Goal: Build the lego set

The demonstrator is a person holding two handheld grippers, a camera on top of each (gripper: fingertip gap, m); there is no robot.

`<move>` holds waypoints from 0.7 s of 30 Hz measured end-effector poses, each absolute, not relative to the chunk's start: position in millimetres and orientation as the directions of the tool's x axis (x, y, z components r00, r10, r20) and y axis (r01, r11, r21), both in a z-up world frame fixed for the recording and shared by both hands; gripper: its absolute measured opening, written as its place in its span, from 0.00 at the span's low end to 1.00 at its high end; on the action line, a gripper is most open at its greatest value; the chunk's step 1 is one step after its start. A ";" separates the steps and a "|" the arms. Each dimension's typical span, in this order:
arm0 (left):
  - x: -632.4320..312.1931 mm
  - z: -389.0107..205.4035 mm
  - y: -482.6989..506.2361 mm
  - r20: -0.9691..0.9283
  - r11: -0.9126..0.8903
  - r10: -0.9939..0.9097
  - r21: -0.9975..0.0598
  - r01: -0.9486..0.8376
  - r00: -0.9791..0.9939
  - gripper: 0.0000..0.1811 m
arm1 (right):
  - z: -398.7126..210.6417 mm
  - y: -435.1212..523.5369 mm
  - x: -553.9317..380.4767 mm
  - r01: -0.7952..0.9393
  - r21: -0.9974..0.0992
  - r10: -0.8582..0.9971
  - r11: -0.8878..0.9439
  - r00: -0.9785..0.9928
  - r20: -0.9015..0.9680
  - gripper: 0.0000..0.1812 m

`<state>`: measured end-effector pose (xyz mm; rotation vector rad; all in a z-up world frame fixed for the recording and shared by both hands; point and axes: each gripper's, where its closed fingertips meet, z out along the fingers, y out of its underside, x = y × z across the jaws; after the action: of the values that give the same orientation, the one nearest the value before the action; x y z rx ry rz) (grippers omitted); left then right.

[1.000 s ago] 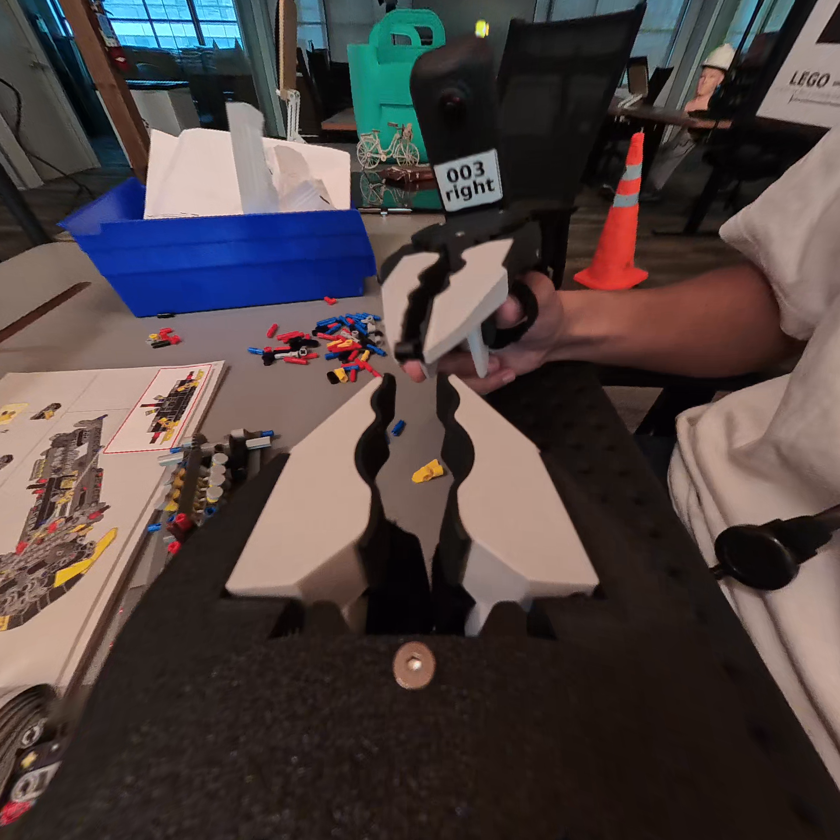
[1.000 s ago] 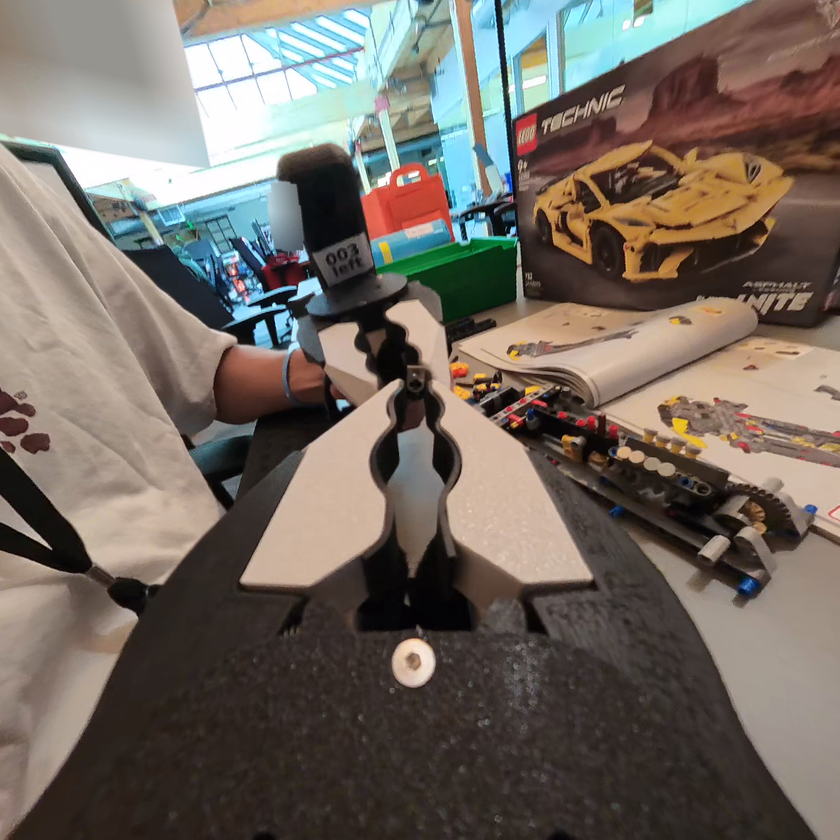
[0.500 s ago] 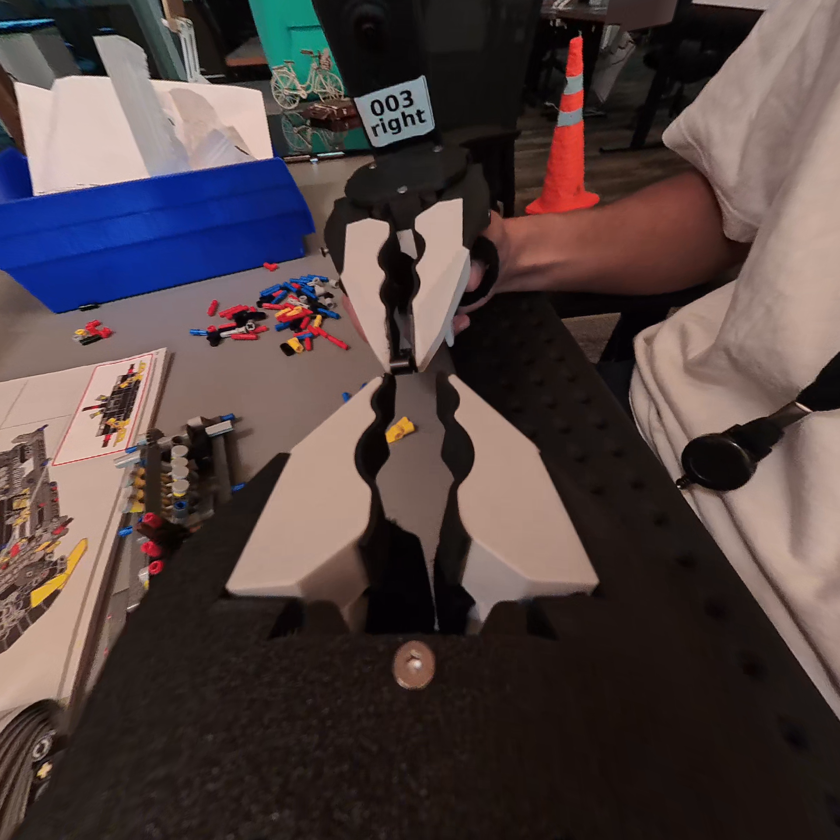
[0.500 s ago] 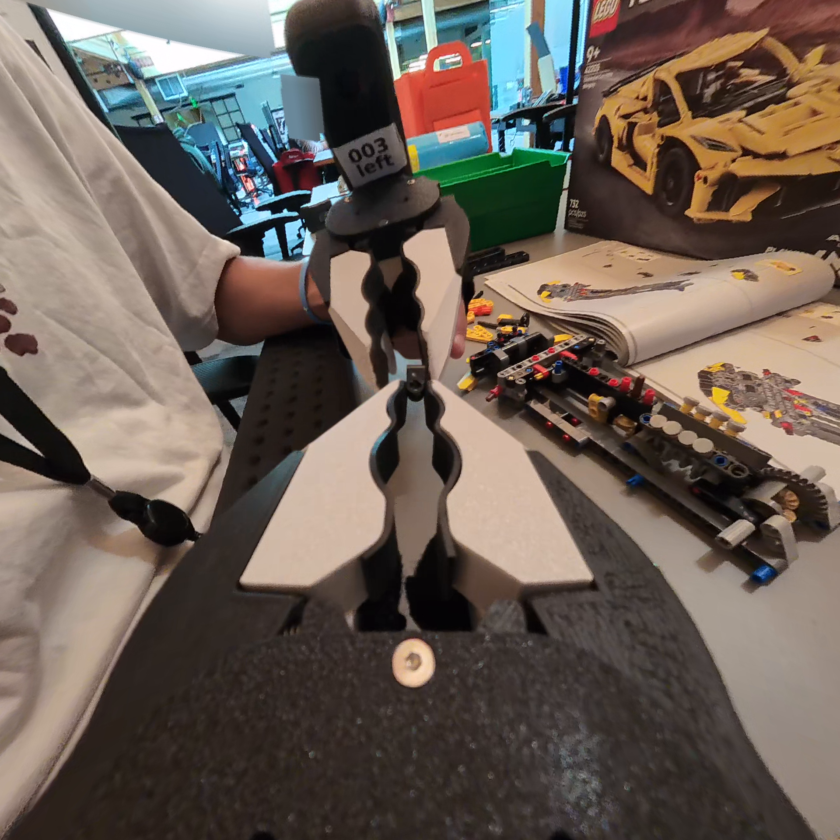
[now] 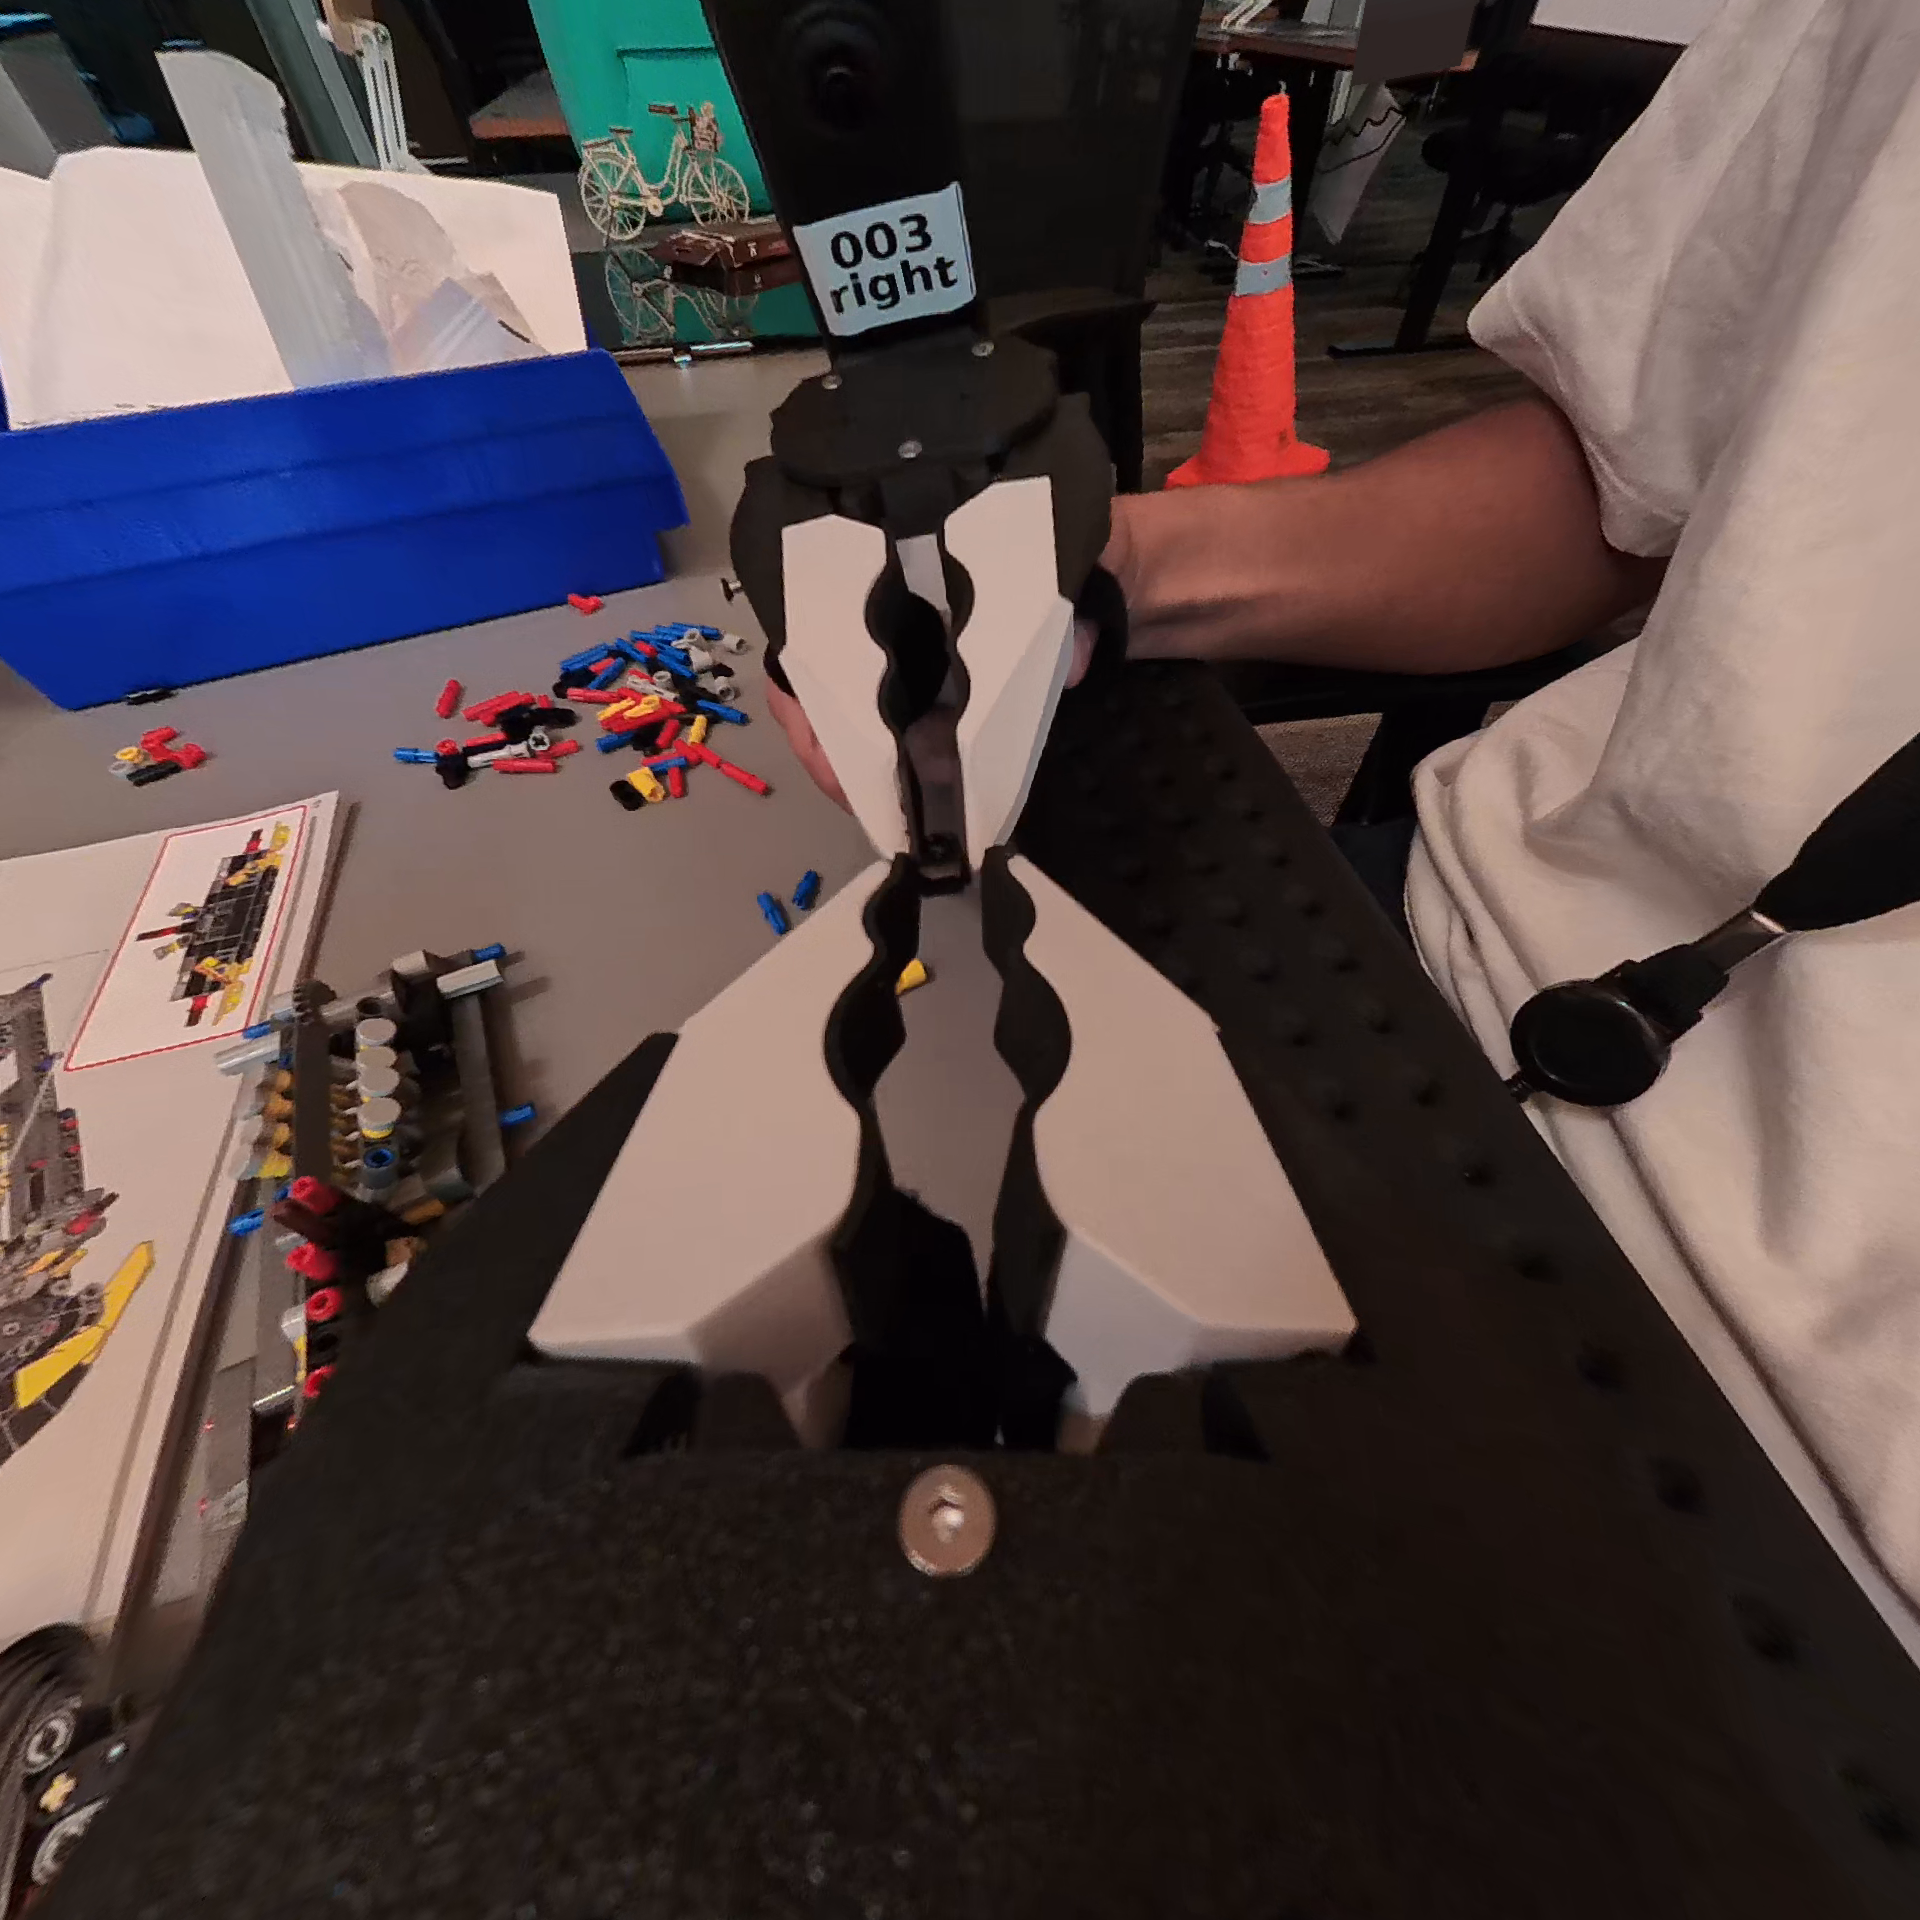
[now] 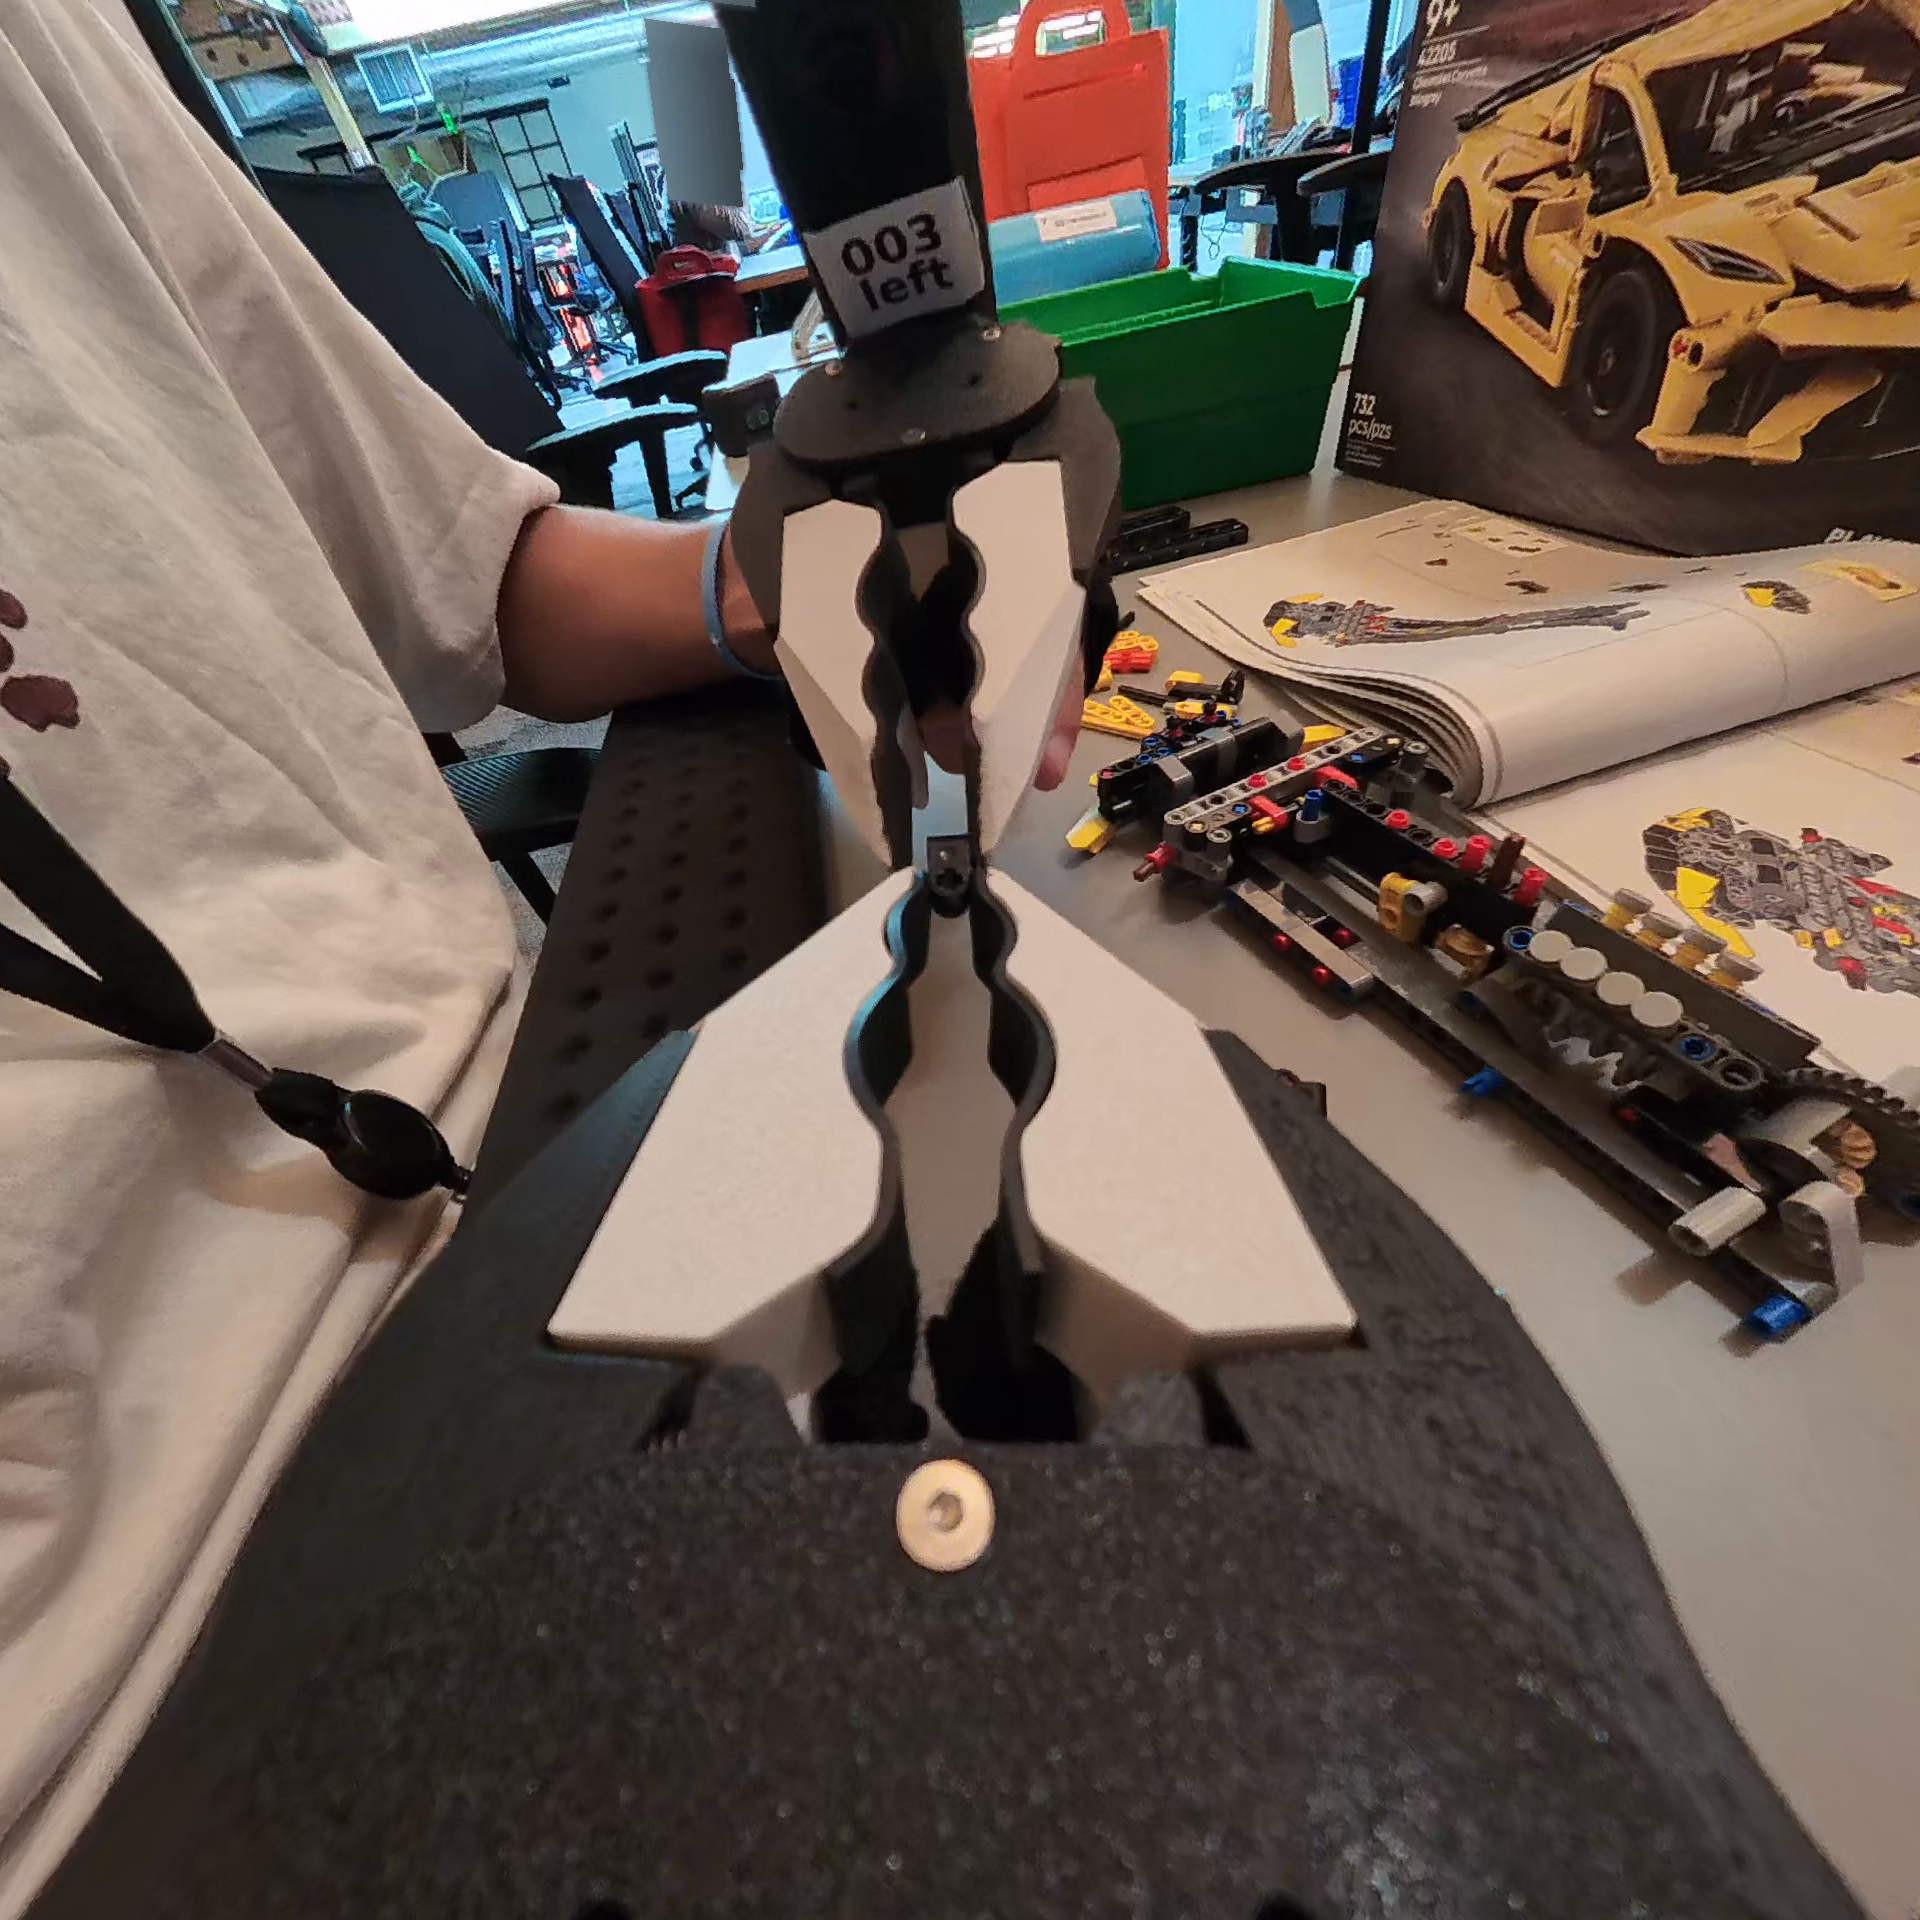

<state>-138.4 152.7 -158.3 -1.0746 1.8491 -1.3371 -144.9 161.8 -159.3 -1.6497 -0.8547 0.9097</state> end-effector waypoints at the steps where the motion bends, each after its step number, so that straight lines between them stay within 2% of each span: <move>1: -138.3 -157.9 152.8 -0.013 0.159 -0.875 -0.952 -0.261 -0.484 0.06 | -159.1 162.1 -144.7 0.097 -0.969 0.872 -0.225 0.463 -0.156 0.03; 12: -136.8 -152.5 157.1 -0.134 0.249 -0.882 -0.947 -0.204 -0.453 0.04 | -152.9 163.5 -141.5 0.022 -0.969 0.869 -0.246 0.447 -0.210 0.05; 16: -132.7 -147.9 166.2 -0.303 0.379 -0.880 -0.912 -0.156 -0.367 0.04 | -147.1 165.5 -136.3 -0.076 -0.941 0.861 -0.330 0.386 -0.333 0.12; 21: -132.4 -134.8 164.0 -0.468 0.507 -0.834 -0.859 -0.072 -0.294 0.04 | -135.1 162.8 -133.3 -0.180 -0.882 0.847 -0.435 0.250 -0.469 0.10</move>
<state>-132.4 164.0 -134.8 -0.7719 1.7136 -0.9189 -133.3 162.8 -135.1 -1.5744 -0.6398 1.3622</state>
